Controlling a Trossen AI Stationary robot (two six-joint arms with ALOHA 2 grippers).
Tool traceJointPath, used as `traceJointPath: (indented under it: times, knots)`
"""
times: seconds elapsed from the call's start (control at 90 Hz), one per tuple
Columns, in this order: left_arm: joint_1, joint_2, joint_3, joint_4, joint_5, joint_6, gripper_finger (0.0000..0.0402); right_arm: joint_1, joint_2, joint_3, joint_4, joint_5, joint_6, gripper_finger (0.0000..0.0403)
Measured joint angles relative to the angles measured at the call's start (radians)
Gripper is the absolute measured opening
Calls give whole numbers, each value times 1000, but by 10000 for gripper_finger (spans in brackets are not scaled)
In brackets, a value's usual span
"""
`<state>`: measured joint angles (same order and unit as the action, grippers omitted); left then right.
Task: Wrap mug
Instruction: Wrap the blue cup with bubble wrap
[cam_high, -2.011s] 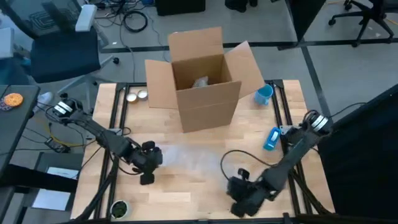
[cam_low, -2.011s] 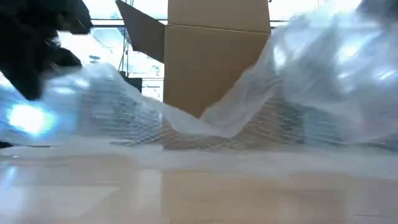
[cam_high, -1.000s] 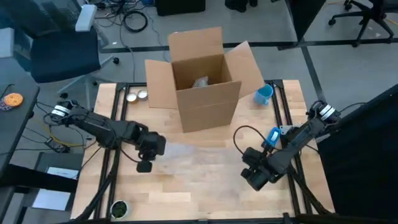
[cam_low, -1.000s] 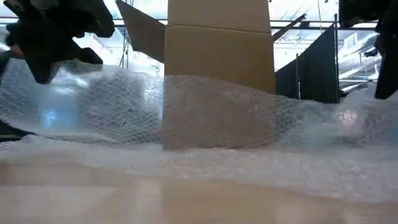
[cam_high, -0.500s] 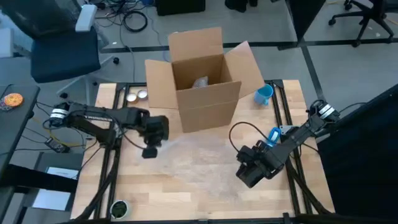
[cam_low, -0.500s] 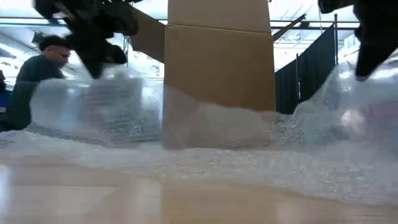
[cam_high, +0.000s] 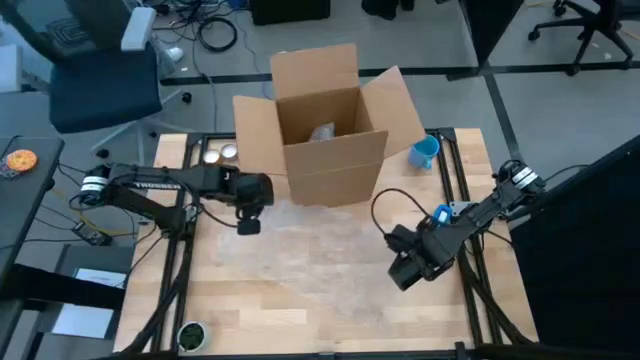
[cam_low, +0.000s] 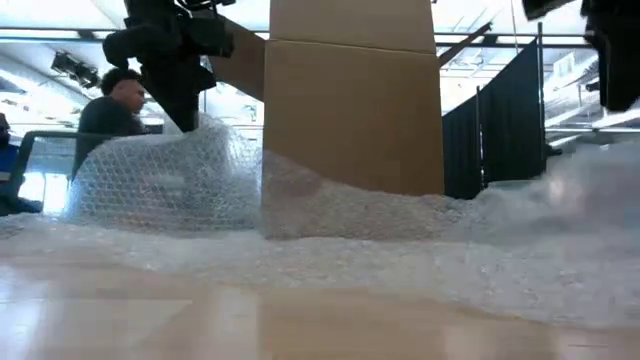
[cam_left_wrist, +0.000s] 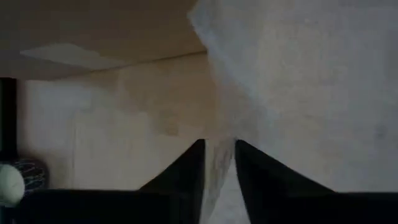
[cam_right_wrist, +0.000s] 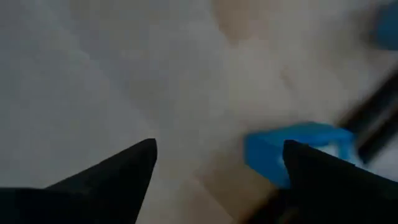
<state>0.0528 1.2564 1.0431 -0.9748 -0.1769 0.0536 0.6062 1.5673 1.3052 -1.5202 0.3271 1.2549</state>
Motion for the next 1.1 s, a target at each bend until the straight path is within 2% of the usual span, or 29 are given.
traceJointPath:
  times: [0.078, 0.144, 0.278, 0.389, 0.6, 0.8, 0.978, 1.1]
  knots:
    - [0, 0, 0, 1, -16, 0, 134, -2, -1, 33, -53, 33, -9, 319]
    - [0, 0, 3, -4, -17, 1, 163, -15, -19, 35, -45, 54, -80, 311]
    - [0, 0, 47, -64, -18, -1, 206, -90, -57, 13, -51, -10, -178, 295]
    - [-5, 0, 103, -139, -17, -46, 226, -166, -109, -4, -52, -13, -242, 283]
    - [-50, -2, 171, -278, -16, -200, 234, -257, -252, -10, -52, 55, -314, 265]
    - [-133, -2, 162, -267, -19, -276, 234, -285, -433, -10, -51, 116, -316, 252]
    - [-179, -2, 162, -308, -45, -326, 234, -299, -596, -10, -52, 321, -240, 240]
    - [-186, -3, 162, -343, -123, -352, 234, -330, -685, -10, -52, 442, -133, 232]
